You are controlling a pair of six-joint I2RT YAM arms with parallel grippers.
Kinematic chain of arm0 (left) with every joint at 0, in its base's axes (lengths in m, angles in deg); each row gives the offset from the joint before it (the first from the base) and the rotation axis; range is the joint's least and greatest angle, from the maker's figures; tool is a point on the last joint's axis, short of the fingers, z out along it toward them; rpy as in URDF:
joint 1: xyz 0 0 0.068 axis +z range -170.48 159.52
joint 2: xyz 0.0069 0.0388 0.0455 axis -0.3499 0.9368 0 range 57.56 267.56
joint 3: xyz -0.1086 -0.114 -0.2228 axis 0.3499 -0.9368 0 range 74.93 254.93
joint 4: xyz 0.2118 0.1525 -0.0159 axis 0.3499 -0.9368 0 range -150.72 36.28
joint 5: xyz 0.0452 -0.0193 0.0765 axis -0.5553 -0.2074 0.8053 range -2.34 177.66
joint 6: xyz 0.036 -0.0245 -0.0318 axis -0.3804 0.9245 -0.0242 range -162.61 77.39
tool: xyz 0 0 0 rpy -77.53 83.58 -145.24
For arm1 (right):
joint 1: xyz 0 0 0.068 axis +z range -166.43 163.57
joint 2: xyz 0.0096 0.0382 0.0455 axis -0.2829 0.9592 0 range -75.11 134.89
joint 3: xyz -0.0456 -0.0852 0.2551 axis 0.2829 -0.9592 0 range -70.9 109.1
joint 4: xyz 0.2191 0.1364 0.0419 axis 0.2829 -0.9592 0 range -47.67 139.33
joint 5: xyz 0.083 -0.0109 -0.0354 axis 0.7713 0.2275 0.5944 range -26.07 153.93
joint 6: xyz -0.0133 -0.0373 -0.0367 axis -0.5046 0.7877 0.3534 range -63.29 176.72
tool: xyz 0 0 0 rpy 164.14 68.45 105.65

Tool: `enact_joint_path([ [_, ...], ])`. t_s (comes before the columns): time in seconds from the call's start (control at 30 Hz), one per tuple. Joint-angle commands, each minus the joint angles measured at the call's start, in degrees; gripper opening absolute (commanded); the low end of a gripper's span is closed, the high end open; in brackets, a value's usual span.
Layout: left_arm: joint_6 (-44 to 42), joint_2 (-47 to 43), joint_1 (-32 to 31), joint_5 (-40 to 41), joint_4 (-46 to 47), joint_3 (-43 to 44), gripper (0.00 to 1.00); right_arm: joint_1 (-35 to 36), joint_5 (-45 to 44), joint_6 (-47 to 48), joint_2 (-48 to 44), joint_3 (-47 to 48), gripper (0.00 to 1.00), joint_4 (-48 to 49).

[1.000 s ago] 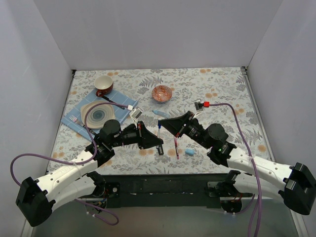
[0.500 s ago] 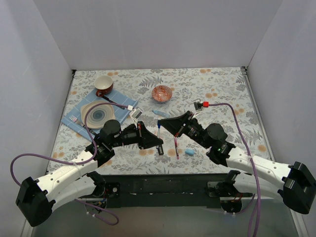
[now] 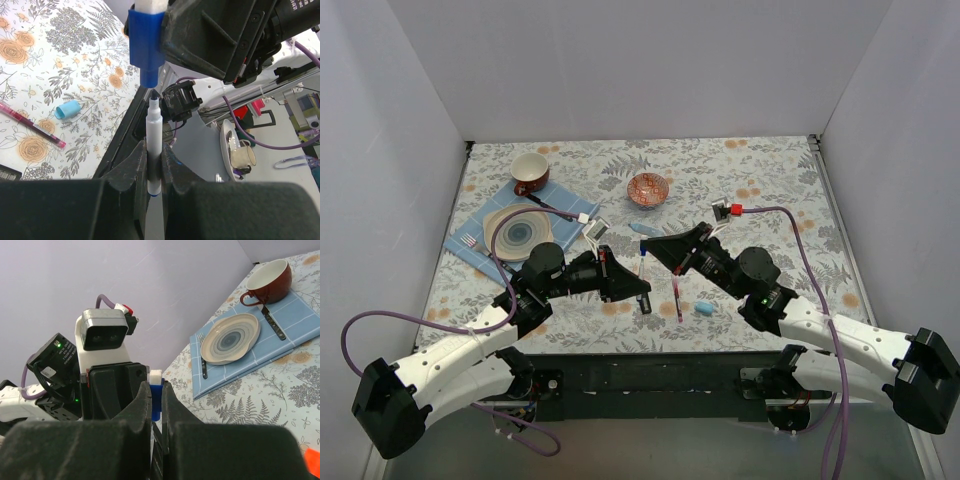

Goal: Insert the pens into the pen caps

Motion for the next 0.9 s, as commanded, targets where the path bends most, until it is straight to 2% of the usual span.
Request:
enact_joint_path([
  [0.0, -0.2, -0.9, 0.1, 0.3, 1.4, 0.2, 0.0, 0.1, 0.5, 0.6, -1.0, 2.2, 0.01, 1.8],
  [0.57, 0.0, 1.3, 0.1, 0.6, 3.3, 0.6, 0.0, 0.2, 2.1, -4.2, -4.3, -5.2, 0.01, 3.6],
  [0.87, 0.0, 0.0, 0.1, 0.6, 3.2, -0.9, 0.0, 0.2, 1.3, -2.3, -5.8, -2.4, 0.01, 1.8],
])
